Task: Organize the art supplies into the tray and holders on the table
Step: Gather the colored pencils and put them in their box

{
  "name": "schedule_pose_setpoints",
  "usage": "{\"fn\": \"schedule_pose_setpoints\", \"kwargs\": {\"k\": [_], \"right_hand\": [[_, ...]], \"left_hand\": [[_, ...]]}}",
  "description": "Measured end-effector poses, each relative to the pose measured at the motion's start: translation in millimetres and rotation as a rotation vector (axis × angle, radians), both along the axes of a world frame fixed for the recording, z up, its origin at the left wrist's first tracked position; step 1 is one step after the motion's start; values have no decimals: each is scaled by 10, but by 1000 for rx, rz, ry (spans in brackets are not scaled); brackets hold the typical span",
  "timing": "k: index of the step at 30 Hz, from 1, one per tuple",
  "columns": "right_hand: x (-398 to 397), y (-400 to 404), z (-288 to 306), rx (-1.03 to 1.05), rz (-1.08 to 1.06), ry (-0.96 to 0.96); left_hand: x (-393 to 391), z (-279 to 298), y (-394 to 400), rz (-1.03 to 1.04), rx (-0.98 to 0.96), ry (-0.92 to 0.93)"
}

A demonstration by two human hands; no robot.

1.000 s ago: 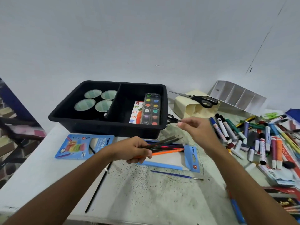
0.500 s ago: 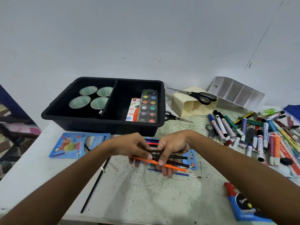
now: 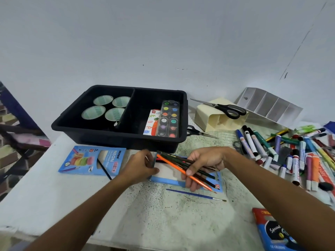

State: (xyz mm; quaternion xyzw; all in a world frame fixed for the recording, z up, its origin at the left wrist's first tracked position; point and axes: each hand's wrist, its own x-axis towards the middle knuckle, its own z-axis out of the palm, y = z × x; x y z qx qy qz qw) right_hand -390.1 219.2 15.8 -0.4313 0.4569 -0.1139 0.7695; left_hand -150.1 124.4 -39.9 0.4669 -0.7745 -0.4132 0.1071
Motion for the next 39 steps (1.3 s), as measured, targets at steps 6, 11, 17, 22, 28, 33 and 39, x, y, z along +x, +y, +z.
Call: {"fn": "schedule_pose_setpoints", "kwargs": {"k": [6, 11, 17, 22, 28, 33, 39], "right_hand": [[157, -157, -10, -20, 3, -58], [3, -142, -67, 49, 23, 68], [-140, -88, -29, 99, 75, 173], [-139, -47, -59, 153, 134, 287], [79, -221, -47, 153, 142, 330], [271, -327, -15, 156, 153, 380], [403, -364, 47, 101, 99, 460]], "left_hand": [[151, 70, -19, 66, 216, 137], [251, 96, -18, 45, 218, 153], [270, 76, -24, 69, 222, 146], [265, 58, -14, 85, 215, 146], [259, 67, 8, 71, 190, 143], [262, 74, 11, 66, 205, 160], [196, 68, 207, -133, -462, 45]]}}
